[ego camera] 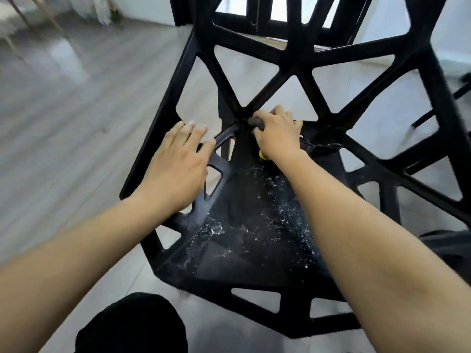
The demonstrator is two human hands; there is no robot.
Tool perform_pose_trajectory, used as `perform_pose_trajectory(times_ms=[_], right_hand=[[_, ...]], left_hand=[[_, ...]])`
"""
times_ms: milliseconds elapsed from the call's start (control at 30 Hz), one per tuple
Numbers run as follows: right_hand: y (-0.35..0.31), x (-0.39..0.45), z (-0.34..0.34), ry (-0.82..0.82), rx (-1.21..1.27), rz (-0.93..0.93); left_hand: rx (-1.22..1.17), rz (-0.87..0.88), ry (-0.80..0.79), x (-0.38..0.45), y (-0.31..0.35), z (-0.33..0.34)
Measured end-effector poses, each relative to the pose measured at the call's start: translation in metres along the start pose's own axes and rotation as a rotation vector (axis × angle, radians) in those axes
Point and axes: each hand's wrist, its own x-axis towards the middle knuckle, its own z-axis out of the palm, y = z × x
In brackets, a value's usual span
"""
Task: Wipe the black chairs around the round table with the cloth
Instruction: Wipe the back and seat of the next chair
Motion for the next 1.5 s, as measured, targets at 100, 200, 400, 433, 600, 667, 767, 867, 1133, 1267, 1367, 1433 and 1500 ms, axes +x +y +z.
perform_pose_trajectory(times_ms=[100, 200, 400, 433, 600, 667, 767, 867, 1133, 1267, 1367, 1433, 1500], right_hand=[[-0.001, 0.005, -0.006, -0.034, 0.026, 0.038], [-0.003, 0.006, -0.003, -0.009, -0.002, 0.075], [-0.024, -0.009, -0.024, -0.127, 0.021, -0.063], [-0.018, -0.012, -0.035, -0.146, 0.099, -0.011], [0.056, -0.054, -0.087, 0.073, 0.272, 0.406], [0.071, -0.084, -0.080, 0.145, 0.136, 0.440], [0.069, -0.117, -0.049, 0.133, 0.046, 0.371], [0.065, -0.117, -0.037, 0.115, 0.103, 0.268], [-0.082, -0.102, 0.000, 0.037, 0.341, 0.089], [-0.058, -0.113, -0.009, 0.046, 0.069, 0.091], [0.018, -0.134, -0.034, 0.148, -0.149, 0.290], [0.060, -0.143, -0.051, 0.173, -0.161, 0.399], [0.067, -0.142, -0.052, 0.147, -0.104, 0.436]], left_hand=[[-0.024, 0.069, 0.000, -0.031, -0.008, 0.003], [-0.191, 0.086, 0.022, -0.042, -0.013, 0.003], [-0.369, 0.035, -0.015, -0.042, -0.012, 0.003], [-0.364, 0.026, -0.001, -0.043, -0.012, 0.004], [-0.335, -0.021, 0.009, -0.043, -0.014, 0.005], [-0.338, 0.002, 0.009, -0.042, -0.015, 0.006], [-0.337, 0.041, 0.029, -0.042, -0.016, 0.008], [-0.296, 0.041, 0.106, -0.046, -0.012, 0.002], [-0.330, -0.105, 0.190, -0.053, -0.010, -0.005], [-0.215, 0.033, 0.151, -0.050, -0.011, -0.003], [-0.283, 0.118, 0.067, -0.048, -0.017, -0.004], [-0.334, 0.158, 0.000, -0.045, -0.019, -0.003], [-0.373, 0.188, -0.079, -0.042, -0.022, -0.004]])
